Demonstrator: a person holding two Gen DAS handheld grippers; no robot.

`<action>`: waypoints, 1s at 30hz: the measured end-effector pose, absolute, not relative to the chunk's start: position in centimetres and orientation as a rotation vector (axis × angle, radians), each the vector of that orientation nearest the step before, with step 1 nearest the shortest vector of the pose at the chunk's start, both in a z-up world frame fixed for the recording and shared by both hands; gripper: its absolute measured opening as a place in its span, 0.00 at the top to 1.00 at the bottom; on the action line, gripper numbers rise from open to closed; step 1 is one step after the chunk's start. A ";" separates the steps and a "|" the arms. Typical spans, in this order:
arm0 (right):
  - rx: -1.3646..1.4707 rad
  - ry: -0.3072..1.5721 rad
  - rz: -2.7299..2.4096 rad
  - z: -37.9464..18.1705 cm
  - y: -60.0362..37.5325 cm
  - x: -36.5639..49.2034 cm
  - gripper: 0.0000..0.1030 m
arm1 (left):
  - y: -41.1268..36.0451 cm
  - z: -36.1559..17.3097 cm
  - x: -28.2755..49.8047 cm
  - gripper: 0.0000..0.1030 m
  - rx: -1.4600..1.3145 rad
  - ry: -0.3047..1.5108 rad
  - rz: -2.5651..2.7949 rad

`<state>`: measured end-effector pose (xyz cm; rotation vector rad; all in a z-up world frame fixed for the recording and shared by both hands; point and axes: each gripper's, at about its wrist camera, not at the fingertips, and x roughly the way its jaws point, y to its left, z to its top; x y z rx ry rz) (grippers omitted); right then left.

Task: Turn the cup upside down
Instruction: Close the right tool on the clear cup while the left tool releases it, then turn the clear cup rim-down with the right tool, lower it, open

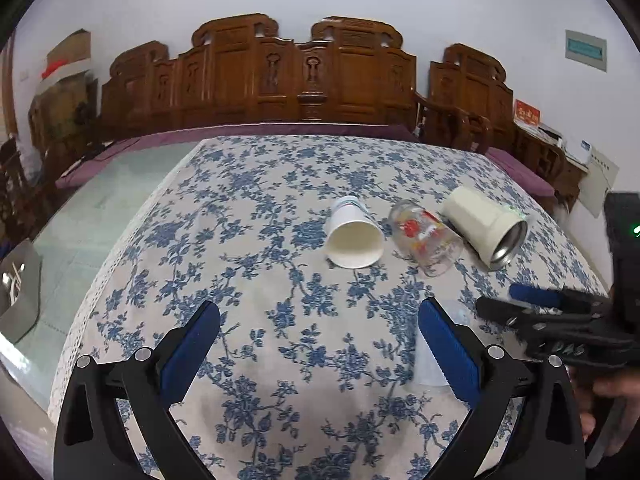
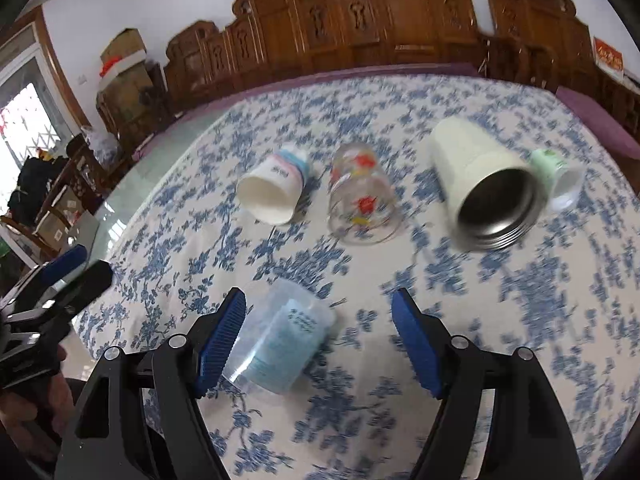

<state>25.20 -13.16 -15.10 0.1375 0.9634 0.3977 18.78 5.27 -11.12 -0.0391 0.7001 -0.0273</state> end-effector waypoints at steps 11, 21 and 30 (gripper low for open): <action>0.264 1.167 0.386 -19.2 -10.8 27.6 0.25 | 6.6 -11.2 18.7 0.07 -0.075 0.692 -0.024; 0.380 1.244 0.379 -20.3 -11.4 29.6 0.37 | 6.6 -11.1 18.7 0.07 -0.076 0.692 -0.025; 0.227 1.010 0.414 -16.4 -11.9 28.1 0.42 | 6.7 -11.2 18.7 0.07 -0.071 0.690 -0.024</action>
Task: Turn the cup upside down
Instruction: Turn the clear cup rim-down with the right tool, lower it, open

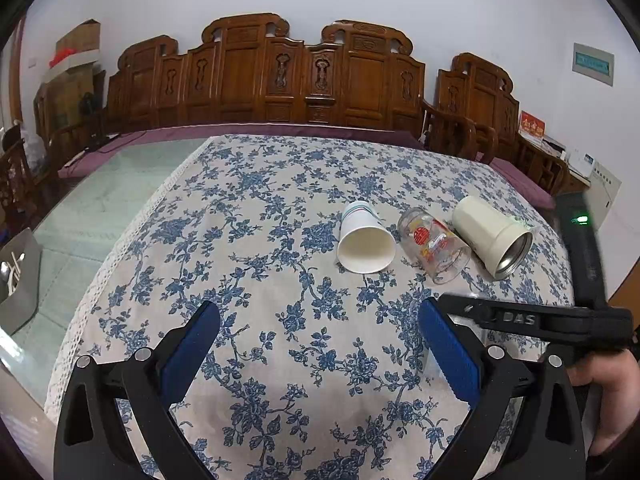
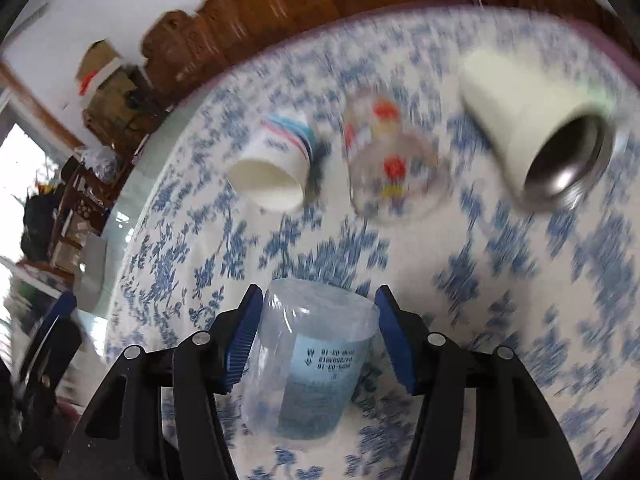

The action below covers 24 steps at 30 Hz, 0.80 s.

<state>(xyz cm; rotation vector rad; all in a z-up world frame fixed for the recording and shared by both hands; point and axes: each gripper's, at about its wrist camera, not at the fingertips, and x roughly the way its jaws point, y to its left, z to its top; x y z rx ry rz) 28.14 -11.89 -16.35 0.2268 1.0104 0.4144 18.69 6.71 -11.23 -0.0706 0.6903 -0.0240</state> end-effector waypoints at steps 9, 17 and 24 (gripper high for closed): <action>-0.125 0.784 0.380 -14.3 -11.7 25.8 0.43 | 5.8 -11.2 18.5 0.07 -0.051 0.688 -0.031; -0.227 0.764 0.384 -14.3 -11.2 24.9 0.43 | 5.7 -11.3 18.5 0.07 -0.048 0.686 -0.030; -0.208 0.796 0.417 -14.8 -10.3 24.5 0.43 | 5.7 -11.3 18.4 0.07 -0.048 0.683 -0.030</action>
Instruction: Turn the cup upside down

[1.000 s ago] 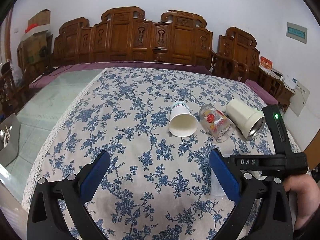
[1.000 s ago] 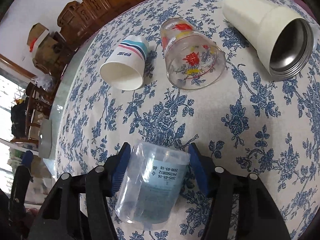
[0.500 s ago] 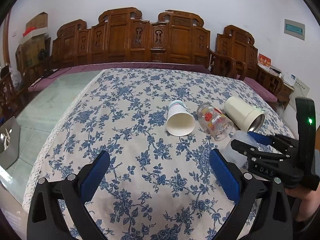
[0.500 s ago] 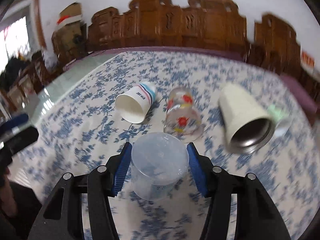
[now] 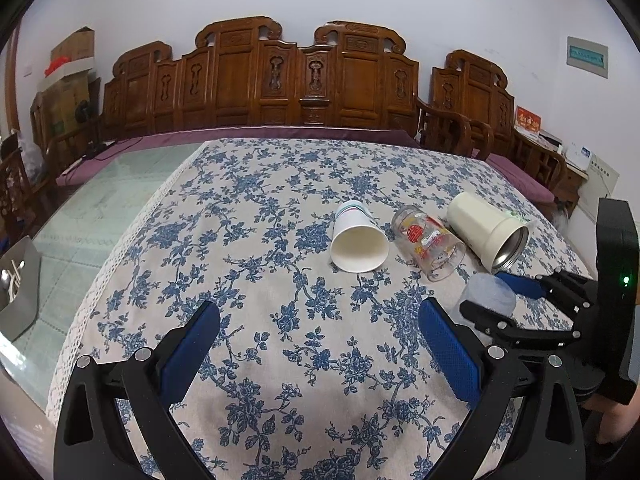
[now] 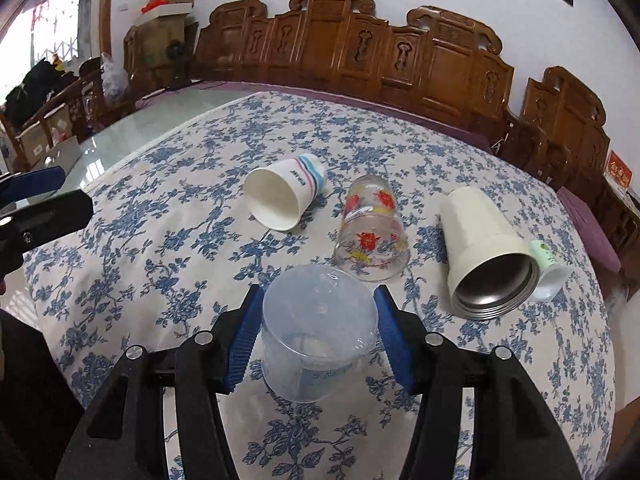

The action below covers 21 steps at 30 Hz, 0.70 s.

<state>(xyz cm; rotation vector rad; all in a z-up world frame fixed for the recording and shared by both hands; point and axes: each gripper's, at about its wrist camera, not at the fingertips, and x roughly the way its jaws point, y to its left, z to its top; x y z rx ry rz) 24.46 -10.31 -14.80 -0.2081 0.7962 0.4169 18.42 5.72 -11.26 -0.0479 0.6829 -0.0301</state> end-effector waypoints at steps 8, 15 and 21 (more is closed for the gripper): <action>-0.138 0.805 0.447 -14.7 -10.5 23.5 0.39 | 5.7 -10.9 18.2 0.07 -0.052 0.669 -0.033; -0.026 0.788 0.456 -13.4 -12.2 21.5 0.37 | 5.3 -10.8 17.9 0.07 -0.038 0.669 -0.036; 0.030 0.776 0.427 -12.7 -14.3 18.9 0.33 | 4.7 -11.2 17.9 0.07 -0.022 0.683 -0.039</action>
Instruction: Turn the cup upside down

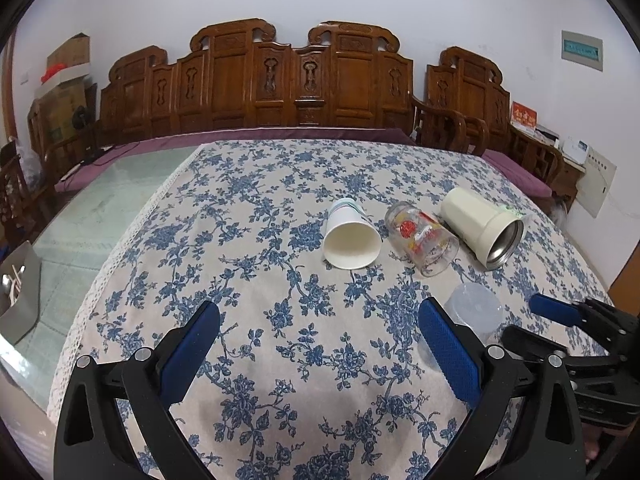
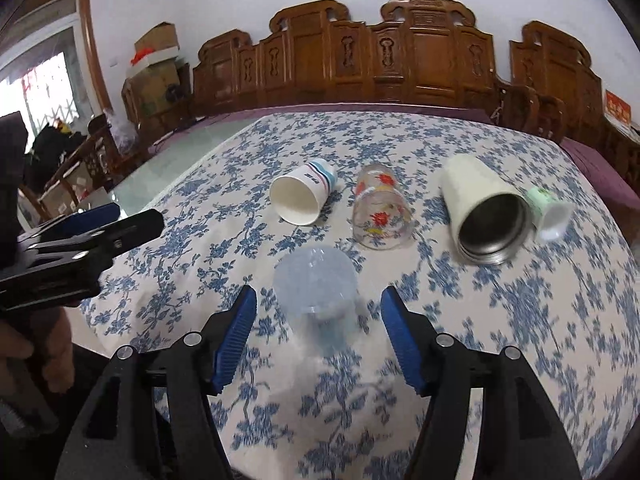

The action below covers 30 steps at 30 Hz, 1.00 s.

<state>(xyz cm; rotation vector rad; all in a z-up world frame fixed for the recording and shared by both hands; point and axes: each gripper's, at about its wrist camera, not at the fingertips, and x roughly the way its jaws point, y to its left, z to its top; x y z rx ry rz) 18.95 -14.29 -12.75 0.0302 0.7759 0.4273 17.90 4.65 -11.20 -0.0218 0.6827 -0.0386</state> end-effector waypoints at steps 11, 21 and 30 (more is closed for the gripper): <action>0.105 0.784 0.339 -12.0 -18.7 14.9 0.09 | 2.9 -11.2 16.2 0.07 0.008 0.749 -0.031; 0.119 0.760 0.328 -10.2 -20.6 11.9 0.03 | 2.3 -10.1 11.6 0.07 0.012 0.777 -0.032; 0.103 0.693 0.302 -8.0 -21.2 8.4 0.03 | 1.1 -7.2 6.7 0.07 0.033 0.712 -0.005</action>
